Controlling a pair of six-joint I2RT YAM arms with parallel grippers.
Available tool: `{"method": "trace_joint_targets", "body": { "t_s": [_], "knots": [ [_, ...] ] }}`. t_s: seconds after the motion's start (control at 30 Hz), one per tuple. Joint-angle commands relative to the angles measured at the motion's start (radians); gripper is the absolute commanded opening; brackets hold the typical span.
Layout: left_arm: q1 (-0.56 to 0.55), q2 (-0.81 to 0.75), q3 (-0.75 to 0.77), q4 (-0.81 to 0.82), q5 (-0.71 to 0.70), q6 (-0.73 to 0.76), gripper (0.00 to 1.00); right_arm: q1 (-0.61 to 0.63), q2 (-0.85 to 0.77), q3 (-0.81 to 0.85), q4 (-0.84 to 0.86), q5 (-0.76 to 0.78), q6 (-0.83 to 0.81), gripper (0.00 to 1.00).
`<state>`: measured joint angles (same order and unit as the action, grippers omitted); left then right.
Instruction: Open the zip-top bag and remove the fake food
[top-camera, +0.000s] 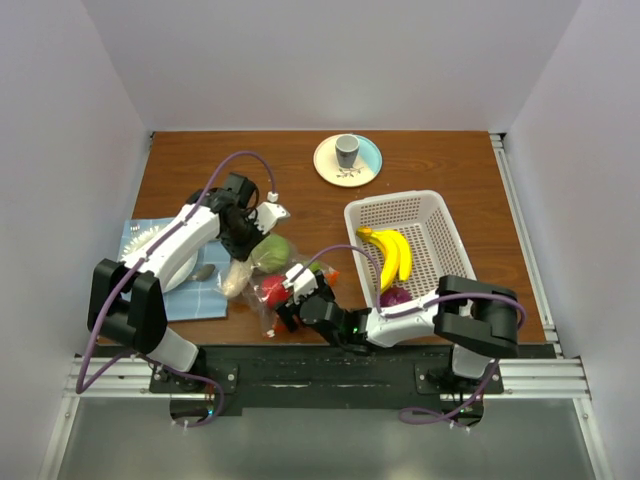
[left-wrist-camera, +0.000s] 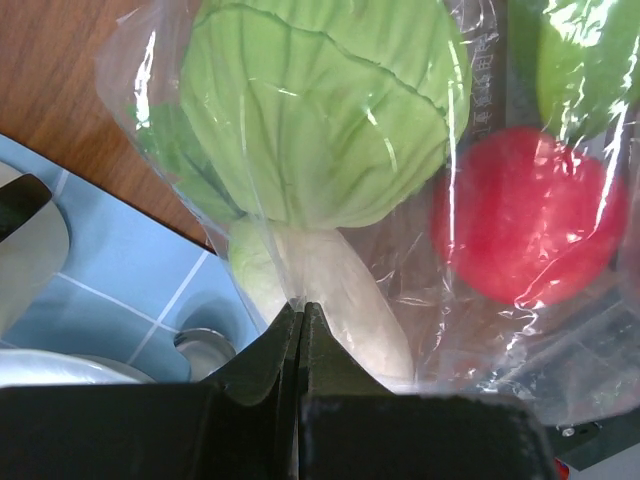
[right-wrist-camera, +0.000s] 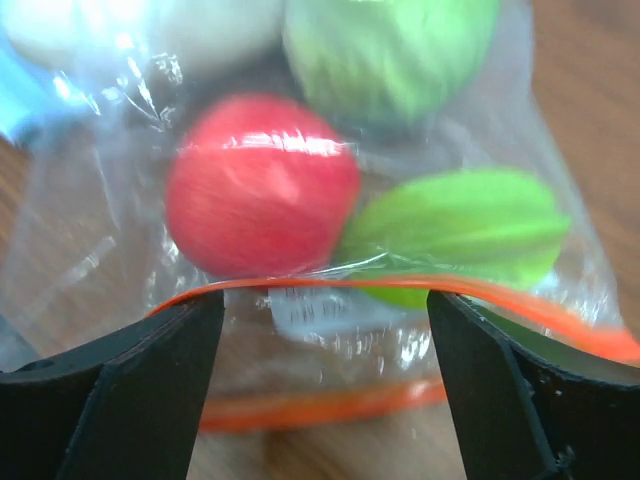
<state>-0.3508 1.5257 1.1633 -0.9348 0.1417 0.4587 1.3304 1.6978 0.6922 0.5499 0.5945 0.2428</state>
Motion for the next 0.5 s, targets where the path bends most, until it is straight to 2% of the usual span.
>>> {"method": "trace_joint_targets", "body": {
  "t_s": [0.0, 0.23, 0.47],
  "knots": [
    [-0.013, -0.032, -0.013, -0.006, 0.013, 0.021, 0.0, 0.001, -0.001, 0.085, 0.119, 0.091, -0.089, 0.9],
    [-0.019, -0.032, -0.024, -0.004, 0.025, 0.024, 0.0, -0.011, 0.019, 0.124, 0.15, 0.042, -0.112, 0.93],
    [-0.025, -0.036, -0.024, -0.004, 0.033, 0.023, 0.0, -0.013, 0.115, 0.178, 0.15, 0.008, -0.093, 0.97]
  ]
}}
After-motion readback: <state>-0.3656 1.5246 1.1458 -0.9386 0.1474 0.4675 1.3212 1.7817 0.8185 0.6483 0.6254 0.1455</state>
